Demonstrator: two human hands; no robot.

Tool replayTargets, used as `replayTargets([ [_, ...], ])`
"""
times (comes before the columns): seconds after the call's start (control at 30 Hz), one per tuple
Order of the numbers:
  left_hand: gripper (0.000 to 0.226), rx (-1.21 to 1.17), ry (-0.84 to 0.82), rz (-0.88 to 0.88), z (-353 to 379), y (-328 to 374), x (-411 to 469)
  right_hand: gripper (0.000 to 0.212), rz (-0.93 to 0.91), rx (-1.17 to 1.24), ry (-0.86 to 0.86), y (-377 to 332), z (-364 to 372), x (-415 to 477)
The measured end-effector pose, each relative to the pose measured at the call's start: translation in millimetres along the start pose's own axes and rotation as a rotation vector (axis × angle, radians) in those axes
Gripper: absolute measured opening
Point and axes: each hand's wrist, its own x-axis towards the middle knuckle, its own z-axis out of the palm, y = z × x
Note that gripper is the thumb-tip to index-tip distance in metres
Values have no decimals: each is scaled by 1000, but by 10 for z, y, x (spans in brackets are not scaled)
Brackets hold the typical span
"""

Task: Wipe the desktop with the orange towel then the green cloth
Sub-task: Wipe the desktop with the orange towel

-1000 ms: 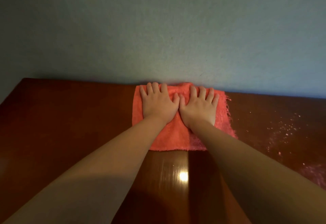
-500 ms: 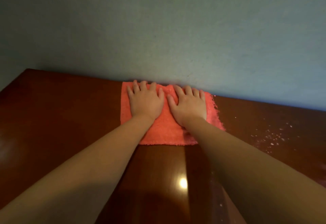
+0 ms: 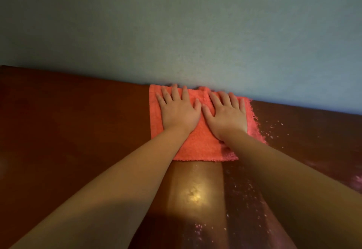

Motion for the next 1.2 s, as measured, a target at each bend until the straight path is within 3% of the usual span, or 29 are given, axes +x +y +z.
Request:
replayTargets([
  [0.3,51,74,-119,85,-28,77,-217,59,-4,-12,-26,89,-25,-193],
  [1.2,51,45,-122,266,-112,-228,-1834,58,138,-34,-27,-96,-24,-1989],
])
